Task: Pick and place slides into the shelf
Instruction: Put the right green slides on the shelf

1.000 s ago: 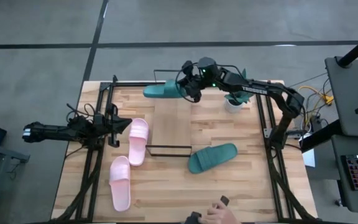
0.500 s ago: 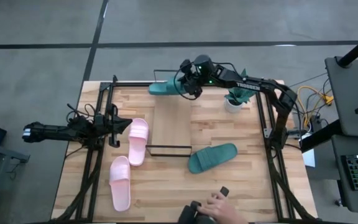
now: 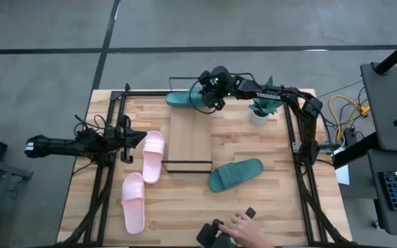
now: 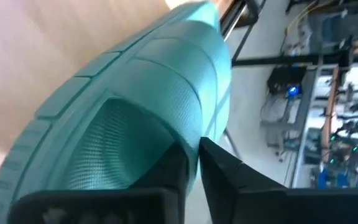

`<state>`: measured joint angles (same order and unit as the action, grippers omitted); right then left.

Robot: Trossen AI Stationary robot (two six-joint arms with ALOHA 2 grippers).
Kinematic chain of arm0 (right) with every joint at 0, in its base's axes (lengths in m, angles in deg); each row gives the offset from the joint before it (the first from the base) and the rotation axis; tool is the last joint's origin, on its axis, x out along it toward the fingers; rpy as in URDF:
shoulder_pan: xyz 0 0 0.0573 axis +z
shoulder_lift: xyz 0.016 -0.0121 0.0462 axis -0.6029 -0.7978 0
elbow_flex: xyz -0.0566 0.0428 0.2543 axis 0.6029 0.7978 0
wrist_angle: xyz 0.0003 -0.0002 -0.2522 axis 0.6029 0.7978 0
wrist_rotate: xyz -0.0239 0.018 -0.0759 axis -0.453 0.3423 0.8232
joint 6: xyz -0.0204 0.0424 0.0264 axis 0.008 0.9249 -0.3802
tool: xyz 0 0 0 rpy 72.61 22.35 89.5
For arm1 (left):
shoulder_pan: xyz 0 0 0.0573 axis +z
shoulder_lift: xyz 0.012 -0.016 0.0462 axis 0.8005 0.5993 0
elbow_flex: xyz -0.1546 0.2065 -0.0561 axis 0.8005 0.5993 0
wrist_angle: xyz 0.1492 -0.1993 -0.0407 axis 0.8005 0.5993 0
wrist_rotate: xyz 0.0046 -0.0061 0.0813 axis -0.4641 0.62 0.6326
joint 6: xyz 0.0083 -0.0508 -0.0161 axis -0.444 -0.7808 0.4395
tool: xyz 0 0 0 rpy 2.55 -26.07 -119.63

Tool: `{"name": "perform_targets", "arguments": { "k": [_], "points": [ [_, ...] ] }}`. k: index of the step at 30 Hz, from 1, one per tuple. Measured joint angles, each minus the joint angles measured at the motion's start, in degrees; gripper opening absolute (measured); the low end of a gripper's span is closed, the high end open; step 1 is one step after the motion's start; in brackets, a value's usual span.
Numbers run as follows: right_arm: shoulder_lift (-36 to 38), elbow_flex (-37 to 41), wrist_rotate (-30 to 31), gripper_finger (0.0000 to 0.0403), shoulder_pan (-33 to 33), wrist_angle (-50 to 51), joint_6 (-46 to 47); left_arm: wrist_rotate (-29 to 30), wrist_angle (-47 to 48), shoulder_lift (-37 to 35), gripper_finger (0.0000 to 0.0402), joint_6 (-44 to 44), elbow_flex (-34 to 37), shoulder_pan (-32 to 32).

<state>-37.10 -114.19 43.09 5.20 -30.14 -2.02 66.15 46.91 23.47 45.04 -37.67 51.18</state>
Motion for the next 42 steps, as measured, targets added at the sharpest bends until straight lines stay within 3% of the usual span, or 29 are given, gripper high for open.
{"name": "perform_targets", "arguments": {
  "k": [11,16,27,33,36,42],
  "points": [
    [0.6,0.1,2.6,0.0129,1.0,4.8,4.5,0.0,0.0,0.0,0.0,0.0,0.0,0.0],
    [0.7,0.1,8.3,0.0159,2.3,5.2,8.1,0.0,0.0,0.0,0.0,0.0,0.0,0.0],
    [0.9,0.1,25.2,0.0165,3.4,8.1,10.1,0.0,0.0,0.0,0.0,0.0,0.0,0.0],
    [3.5,0.1,26.3,0.0155,3.5,9.6,18.6,0.0,-0.1,0.1,0.0,0.0,0.0,0.0],
    [6.6,0.1,22.5,0.0147,3.3,12.1,25.2,0.0,0.0,0.2,0.0,0.0,0.0,0.0],
    [11.7,0.3,-2.0,0.0124,1.1,19.6,37.1,0.0,-0.1,0.1,0.0,0.0,0.0,0.0]
  ]
}}
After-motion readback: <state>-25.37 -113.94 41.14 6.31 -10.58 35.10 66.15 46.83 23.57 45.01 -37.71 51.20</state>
